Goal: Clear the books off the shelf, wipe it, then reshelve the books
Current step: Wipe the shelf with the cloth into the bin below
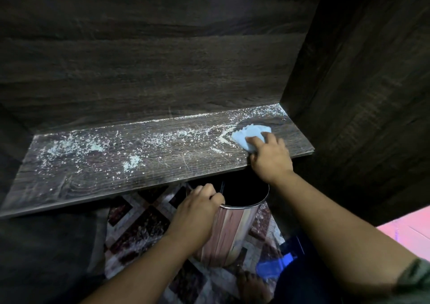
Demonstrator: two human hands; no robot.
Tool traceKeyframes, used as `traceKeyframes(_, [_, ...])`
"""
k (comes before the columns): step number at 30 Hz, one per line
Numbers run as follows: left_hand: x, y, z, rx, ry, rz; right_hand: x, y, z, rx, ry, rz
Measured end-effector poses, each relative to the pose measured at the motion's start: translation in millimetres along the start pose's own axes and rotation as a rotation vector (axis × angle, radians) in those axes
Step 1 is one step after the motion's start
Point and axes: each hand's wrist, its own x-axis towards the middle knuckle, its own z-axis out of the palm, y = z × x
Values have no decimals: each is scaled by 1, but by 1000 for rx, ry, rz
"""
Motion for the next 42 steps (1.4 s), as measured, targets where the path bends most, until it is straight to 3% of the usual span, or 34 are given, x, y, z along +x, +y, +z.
traceKeyframes(4, [-1, 1, -5, -30, -21, -7, -10, 4, -12, 112, -18, -52])
traceKeyframes(9, [-1, 2, -6, -33, -13, 6, 19, 18, -21, 172, 147, 33])
traceKeyframes(13, [0, -1, -4, -36, -25, -5, 41, 24, -4, 60, -77, 27])
traceKeyframes(30, [-12, 6, -6, -14, -5, 50, -18, 15, -7, 130, -96, -229])
traceKeyframes(40, [-16, 4, -7, 51, 24, 84, -23, 9, -40, 173, -256, -264])
traceKeyframes(42, [-15, 3, -5, 49, 3, 63, -7, 8, -47, 215, -197, -238])
